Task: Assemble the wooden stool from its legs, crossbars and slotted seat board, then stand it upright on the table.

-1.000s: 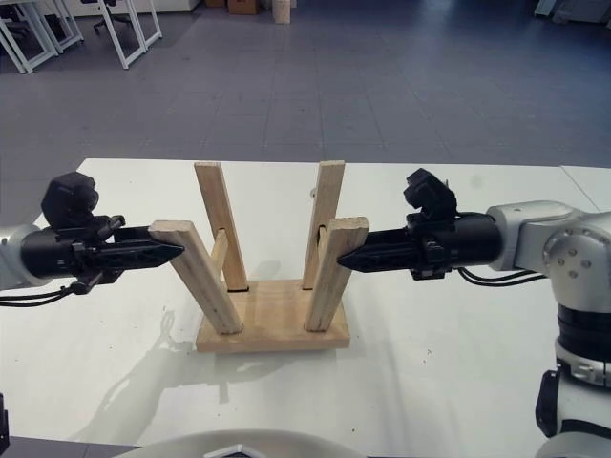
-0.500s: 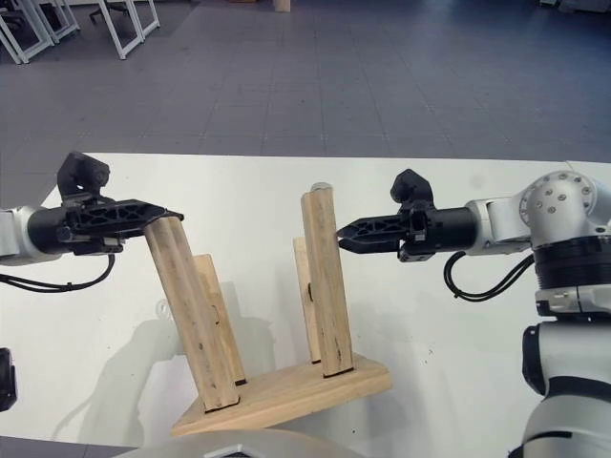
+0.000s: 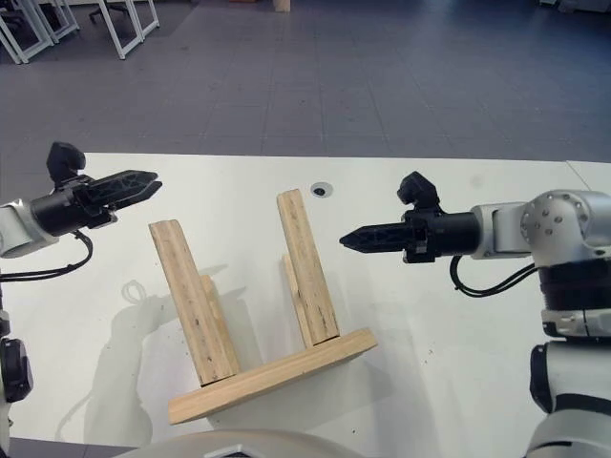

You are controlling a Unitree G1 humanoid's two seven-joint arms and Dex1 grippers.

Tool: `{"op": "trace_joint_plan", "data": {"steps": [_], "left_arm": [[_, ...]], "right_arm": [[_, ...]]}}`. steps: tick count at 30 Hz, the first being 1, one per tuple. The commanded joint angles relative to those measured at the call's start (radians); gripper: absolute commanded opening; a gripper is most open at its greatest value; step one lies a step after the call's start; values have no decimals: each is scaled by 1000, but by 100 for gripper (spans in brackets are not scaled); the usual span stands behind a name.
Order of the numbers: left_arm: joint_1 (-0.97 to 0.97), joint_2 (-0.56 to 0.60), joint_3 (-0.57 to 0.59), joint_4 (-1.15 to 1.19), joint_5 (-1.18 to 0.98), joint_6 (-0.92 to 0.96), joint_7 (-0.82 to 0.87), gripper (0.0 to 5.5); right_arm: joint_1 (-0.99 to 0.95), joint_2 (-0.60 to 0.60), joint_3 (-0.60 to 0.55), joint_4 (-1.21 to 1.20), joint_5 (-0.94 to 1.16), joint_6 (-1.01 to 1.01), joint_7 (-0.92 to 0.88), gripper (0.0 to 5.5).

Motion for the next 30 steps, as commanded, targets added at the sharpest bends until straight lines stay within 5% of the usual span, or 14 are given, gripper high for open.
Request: {"op": "trace_joint_plan", "data": {"steps": [1, 8, 12, 18, 30], "left_arm": [[344, 65, 155, -456, 60, -197, -89, 404], [867, 134, 413, -819, -79, -62, -296, 404], [1046, 150, 349, -936, 16, -139, -354, 404], [1151, 182, 212, -1001, 155, -286, -407, 404], [1059, 128, -46, -1057, 271, -406, -237, 404]], "right_arm": [[116, -71, 9, -44, -180, -246, 151, 394], [371, -174, 23, -29, -456, -685, 425, 394], [454, -208, 40, -31, -504, -846, 495, 394], [474, -130, 21, -170, -499, -817, 465, 394], [477, -72, -3, -268, -501, -757, 417, 394]]}}
